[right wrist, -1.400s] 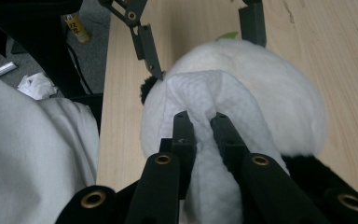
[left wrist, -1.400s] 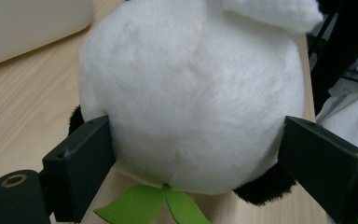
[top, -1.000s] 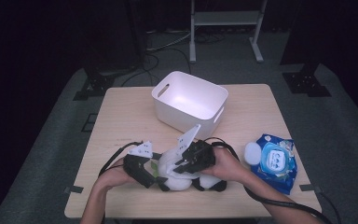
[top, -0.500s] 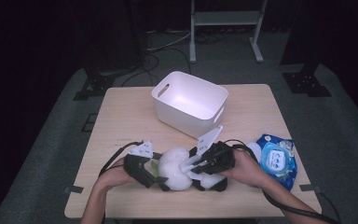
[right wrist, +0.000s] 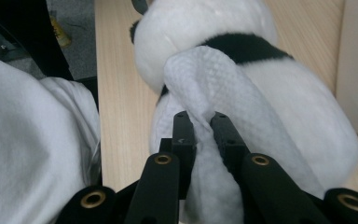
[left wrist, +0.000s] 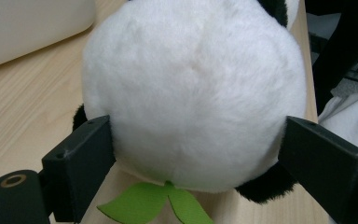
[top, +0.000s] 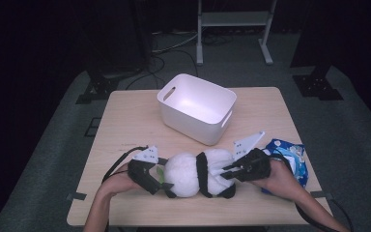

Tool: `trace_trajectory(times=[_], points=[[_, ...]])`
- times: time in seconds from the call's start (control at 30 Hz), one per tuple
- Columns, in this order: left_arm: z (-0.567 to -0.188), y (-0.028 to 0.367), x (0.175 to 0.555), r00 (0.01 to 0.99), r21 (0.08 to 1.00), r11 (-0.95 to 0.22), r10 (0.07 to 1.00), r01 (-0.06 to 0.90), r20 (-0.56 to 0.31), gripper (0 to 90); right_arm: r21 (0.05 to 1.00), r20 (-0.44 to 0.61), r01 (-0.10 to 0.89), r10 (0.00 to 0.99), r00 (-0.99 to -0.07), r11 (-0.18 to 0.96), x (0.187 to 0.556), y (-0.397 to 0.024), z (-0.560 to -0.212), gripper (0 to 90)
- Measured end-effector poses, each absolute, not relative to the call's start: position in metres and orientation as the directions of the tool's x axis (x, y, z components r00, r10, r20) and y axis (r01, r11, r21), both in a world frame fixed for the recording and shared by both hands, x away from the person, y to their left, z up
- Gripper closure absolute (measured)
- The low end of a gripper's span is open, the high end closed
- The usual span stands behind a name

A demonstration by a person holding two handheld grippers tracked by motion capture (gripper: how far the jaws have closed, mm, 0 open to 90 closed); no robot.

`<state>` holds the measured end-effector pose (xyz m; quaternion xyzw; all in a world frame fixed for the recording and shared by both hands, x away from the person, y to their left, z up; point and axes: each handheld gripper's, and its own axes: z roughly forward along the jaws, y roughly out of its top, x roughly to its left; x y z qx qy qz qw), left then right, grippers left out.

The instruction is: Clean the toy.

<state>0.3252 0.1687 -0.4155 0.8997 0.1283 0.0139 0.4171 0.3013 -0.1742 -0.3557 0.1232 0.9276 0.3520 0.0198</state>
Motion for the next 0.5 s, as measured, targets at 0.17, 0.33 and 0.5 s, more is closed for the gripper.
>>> trace_trajectory(times=[0.17, 0.33, 0.5], points=[[-0.416, 0.170, 0.326, 0.965, 0.755, -0.615, 0.245, 0.227, -0.090, 9.6, 0.645, 0.045, 0.237, 0.274, -0.961, 0.726, 0.302, -0.190, -0.359, 80.6], [-0.417, 0.170, 0.326, 0.964, 0.752, -0.617, 0.248, 0.232, -0.094, 9.7, 0.648, 0.051, 0.254, 0.292, -0.955, 0.719, 0.304, -0.195, -0.360, 80.5], [-0.418, 0.170, 0.326, 0.965, 0.754, -0.615, 0.244, 0.231, -0.097, 9.7, 0.662, 0.040, 0.229, 0.271, -0.962, 0.714, 0.307, -0.183, -0.353, 80.5]])
